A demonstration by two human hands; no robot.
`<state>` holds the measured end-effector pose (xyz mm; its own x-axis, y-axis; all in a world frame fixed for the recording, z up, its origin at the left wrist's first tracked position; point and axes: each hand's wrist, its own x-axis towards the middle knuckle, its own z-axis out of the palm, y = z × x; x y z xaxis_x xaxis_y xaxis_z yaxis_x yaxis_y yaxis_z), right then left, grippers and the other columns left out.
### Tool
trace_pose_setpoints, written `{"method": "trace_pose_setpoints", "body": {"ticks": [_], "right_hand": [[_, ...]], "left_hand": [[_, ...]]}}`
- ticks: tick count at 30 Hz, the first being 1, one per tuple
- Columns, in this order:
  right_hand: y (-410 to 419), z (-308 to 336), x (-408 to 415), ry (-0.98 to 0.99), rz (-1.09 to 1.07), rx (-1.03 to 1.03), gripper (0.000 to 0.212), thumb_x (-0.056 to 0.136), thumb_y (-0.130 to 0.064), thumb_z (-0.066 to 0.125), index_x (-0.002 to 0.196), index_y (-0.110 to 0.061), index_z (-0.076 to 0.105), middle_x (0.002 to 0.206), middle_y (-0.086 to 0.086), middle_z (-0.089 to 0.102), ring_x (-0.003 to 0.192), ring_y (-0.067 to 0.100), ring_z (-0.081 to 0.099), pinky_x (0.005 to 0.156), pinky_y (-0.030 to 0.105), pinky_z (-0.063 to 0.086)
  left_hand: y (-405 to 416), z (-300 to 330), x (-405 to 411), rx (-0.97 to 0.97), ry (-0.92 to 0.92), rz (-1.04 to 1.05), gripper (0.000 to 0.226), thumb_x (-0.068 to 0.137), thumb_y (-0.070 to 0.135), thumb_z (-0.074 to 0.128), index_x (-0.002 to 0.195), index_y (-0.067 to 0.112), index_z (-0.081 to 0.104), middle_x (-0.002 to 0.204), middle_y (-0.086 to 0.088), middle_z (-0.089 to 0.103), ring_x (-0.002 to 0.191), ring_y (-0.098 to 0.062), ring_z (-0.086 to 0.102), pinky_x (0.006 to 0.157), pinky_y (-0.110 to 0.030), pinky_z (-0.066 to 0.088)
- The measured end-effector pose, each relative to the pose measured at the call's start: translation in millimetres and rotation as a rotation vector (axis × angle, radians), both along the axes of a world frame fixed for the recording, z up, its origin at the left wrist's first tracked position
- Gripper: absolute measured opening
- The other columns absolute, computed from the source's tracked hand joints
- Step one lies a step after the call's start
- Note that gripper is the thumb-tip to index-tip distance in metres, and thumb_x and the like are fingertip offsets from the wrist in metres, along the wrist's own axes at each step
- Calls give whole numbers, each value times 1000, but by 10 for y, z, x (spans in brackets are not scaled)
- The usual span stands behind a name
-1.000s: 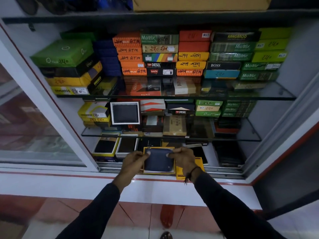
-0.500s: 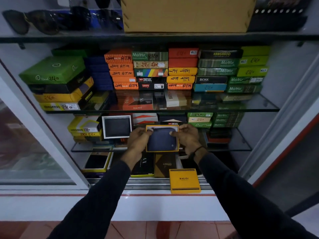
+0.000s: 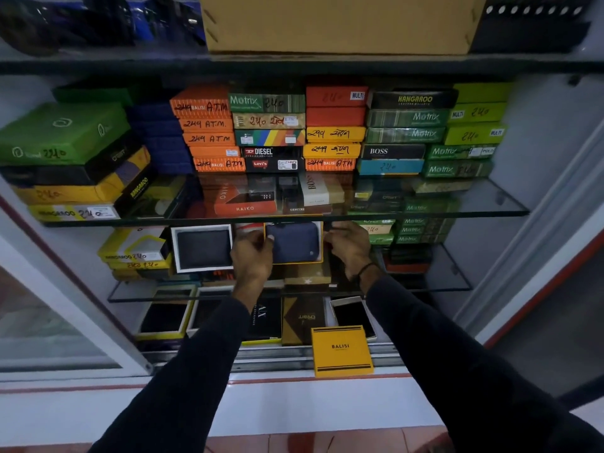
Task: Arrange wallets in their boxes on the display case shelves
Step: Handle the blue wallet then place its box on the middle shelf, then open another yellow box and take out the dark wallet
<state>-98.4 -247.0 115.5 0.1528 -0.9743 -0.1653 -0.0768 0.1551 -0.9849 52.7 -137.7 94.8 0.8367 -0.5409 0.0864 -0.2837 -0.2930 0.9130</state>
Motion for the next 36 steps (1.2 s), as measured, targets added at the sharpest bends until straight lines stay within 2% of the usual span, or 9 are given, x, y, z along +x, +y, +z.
{"method": "trace_pose_setpoints", "body": {"ticks": [3, 7, 9, 12, 16, 19, 24, 31, 36], "right_hand": [[94, -127, -183, 82, -119, -59, 18, 76, -6, 75, 84, -22, 72, 96, 3, 77, 97, 23, 73, 93, 38, 59], [464, -438, -647, 208, -177, -367, 9, 78, -13, 68, 77, -22, 68, 68, -13, 67, 67, -1, 65, 73, 14, 52], [723, -726, -927, 316, -149, -444, 3, 80, -25, 65, 81, -28, 64, 65, -12, 67, 62, -2, 64, 62, 8, 48], [1017, -1178, -1282, 510, -101, -398, 1, 82, -26, 62, 83, -26, 62, 70, -8, 69, 64, 8, 66, 61, 23, 52], [1076, -1440, -1459, 759, 133, -34, 17, 84, -12, 57, 88, -5, 72, 90, 13, 75, 89, 31, 69, 78, 33, 52], [1041, -1385, -1510, 700, 286, 146, 24, 91, -8, 49, 73, -19, 60, 92, 11, 61, 90, 23, 57, 91, 39, 52], [940, -1315, -1556, 431, 256, 388, 26, 95, -5, 53, 113, 5, 68, 126, 27, 67, 119, 42, 63, 96, 46, 53], [980, -1377, -1420, 480, 165, 339, 39, 82, -28, 74, 93, 9, 76, 100, 26, 76, 99, 38, 73, 92, 52, 58], [953, -1487, -1473, 515, 215, 378, 11, 81, -4, 71, 77, -15, 73, 99, 13, 72, 84, 20, 68, 87, 40, 62]], "left_hand": [[195, -105, -234, 16, -224, 60, 32, 95, 30, 65, 122, 14, 63, 131, -14, 57, 113, -30, 61, 88, -33, 45], [545, -359, -689, -139, -510, -32, 23, 97, 20, 60, 117, 8, 63, 125, -14, 56, 107, -26, 60, 83, -32, 51], [728, -579, -922, -157, -642, -205, 17, 96, 16, 59, 109, 8, 66, 117, -12, 60, 96, -20, 62, 76, -30, 54], [852, -969, -1261, -30, -822, -612, 17, 90, 22, 60, 106, 16, 64, 107, 0, 58, 84, -13, 62, 67, -19, 46], [627, -1263, -1540, 518, -703, -846, 89, 73, 50, 76, 146, 20, 34, 150, -1, 39, 119, -29, 60, 86, -38, 56], [427, -1339, -1599, 761, -684, -885, 121, 64, 49, 87, 156, 17, 16, 164, -9, 27, 137, -35, 46, 101, -48, 49], [275, -1379, -1520, 723, -634, -889, 122, 50, 46, 92, 150, 22, 27, 144, -8, 46, 125, -33, 54, 93, -45, 51], [487, -1191, -1217, 551, -368, -892, 124, 48, 44, 93, 151, 30, 25, 146, -3, 40, 132, -35, 46, 97, -48, 49], [819, -1089, -757, 361, -52, -867, 119, 53, 16, 94, 149, 35, 27, 148, 0, 40, 137, -24, 41, 98, -45, 54]]}}
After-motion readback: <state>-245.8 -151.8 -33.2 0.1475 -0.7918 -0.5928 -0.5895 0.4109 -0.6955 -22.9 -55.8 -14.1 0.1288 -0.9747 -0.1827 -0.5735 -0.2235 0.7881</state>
